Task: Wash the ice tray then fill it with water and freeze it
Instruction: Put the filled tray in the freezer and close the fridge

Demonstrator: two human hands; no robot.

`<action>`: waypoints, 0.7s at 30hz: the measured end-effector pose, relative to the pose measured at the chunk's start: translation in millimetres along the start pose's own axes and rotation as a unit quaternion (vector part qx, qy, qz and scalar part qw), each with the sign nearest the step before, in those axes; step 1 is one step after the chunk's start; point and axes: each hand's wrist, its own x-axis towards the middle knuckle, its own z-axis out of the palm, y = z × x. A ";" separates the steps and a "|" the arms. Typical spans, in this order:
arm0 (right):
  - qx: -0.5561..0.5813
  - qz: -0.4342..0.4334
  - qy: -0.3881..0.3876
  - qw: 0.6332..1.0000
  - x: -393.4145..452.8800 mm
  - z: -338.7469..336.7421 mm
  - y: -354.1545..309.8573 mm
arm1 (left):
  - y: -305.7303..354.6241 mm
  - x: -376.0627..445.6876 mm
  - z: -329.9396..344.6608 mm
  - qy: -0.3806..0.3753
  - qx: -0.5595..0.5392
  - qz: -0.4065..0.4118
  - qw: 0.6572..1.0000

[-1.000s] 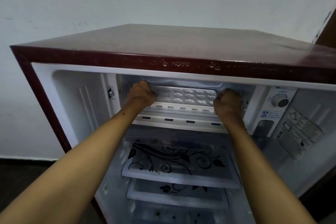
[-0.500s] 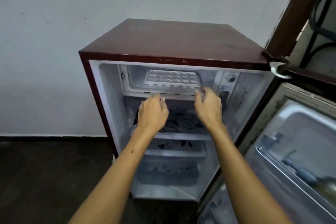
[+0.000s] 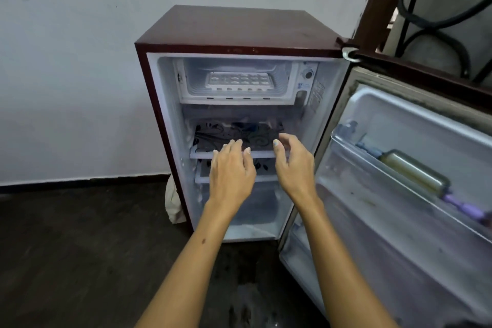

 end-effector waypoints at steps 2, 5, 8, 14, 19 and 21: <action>0.010 -0.003 0.009 1.000 -21.5 -8.3 -2.6 | 2.8 -20.6 -4.4 -0.008 -0.009 0.011 1.000; 0.030 0.004 0.037 0.999 -54.6 -21.8 -6.4 | 3.3 -52.4 -9.2 -0.011 -0.024 0.020 0.999; 0.047 0.018 0.073 0.996 -89.3 -39.7 -6.4 | 7.0 -84.3 -11.9 -0.016 -0.037 0.020 0.999; 0.043 0.050 0.181 0.981 -141.3 -98.7 13.0 | 41.4 -133.4 -9.1 -0.052 -0.080 0.029 0.995; 0.013 0.063 0.315 0.947 -159.5 -165.5 47.0 | 87.2 -156.9 9.5 -0.061 -0.116 0.050 0.990; 0.013 0.079 0.386 0.919 -162.7 -194.6 66.9 | 108.9 -165.8 21.6 -0.067 -0.129 0.057 0.988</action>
